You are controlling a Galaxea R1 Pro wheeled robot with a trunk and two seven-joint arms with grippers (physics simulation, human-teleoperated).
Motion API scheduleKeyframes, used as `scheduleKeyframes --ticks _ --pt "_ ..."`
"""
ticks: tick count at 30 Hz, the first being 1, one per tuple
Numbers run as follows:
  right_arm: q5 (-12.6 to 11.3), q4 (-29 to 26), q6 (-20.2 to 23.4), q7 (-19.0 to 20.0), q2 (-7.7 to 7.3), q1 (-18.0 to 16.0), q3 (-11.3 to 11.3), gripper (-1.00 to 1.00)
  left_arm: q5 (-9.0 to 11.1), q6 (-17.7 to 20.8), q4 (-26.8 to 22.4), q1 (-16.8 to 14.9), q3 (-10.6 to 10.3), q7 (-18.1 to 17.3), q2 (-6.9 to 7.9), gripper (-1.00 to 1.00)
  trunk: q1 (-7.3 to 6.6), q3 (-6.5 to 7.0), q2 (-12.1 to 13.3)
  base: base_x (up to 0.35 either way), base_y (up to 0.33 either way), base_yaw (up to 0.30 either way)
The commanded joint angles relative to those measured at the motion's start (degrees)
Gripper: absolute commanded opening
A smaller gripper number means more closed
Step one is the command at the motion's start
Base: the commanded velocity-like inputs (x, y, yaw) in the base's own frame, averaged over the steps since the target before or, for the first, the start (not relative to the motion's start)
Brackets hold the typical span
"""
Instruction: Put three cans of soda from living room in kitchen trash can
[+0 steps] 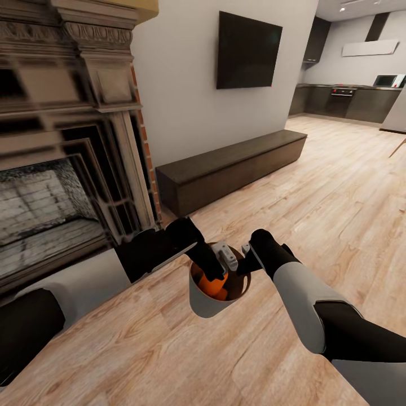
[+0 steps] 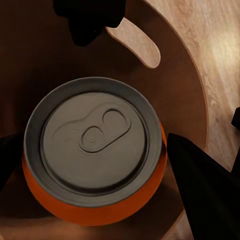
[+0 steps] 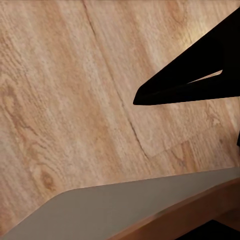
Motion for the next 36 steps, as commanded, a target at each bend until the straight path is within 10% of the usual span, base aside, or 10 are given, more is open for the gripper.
scheduleKeyframes --ticks 1,11,27,28,36 --pt "-1.54 0.00 0.16 0.14 -0.01 -0.03 -0.21 -1.00 -0.13 0.02 0.00 0.04 -0.05 0.17 0.01 -1.00 0.00 0.01 0.00 0.000 0.000 0.000" --pt "-1.54 0.00 0.16 0.13 0.02 -0.02 -0.21 -1.00 -0.17 0.02 3.91 0.06 -1.20 0.33 -0.07 -1.00 0.00 0.01 0.00 0.000 0.000 0.000" --pt "-1.54 0.09 0.16 0.14 0.26 -0.02 -0.21 -1.00 -6.24 0.02 4.29 3.05 -1.38 0.70 -0.44 -1.00 0.00 0.01 0.00 0.000 0.000 0.000" --pt "-1.54 0.09 0.16 0.12 0.27 -0.02 -0.21 -1.00 -6.29 0.02 4.29 3.06 -1.38 0.70 -0.44 1.00 0.00 0.01 0.00 0.000 0.000 0.000" --pt "-1.54 0.09 0.16 0.12 0.28 0.02 -0.21 -1.00 -6.36 0.02 4.28 3.09 -1.38 0.70 -0.43 1.00 0.00 0.01 0.00 0.000 0.000 0.000"
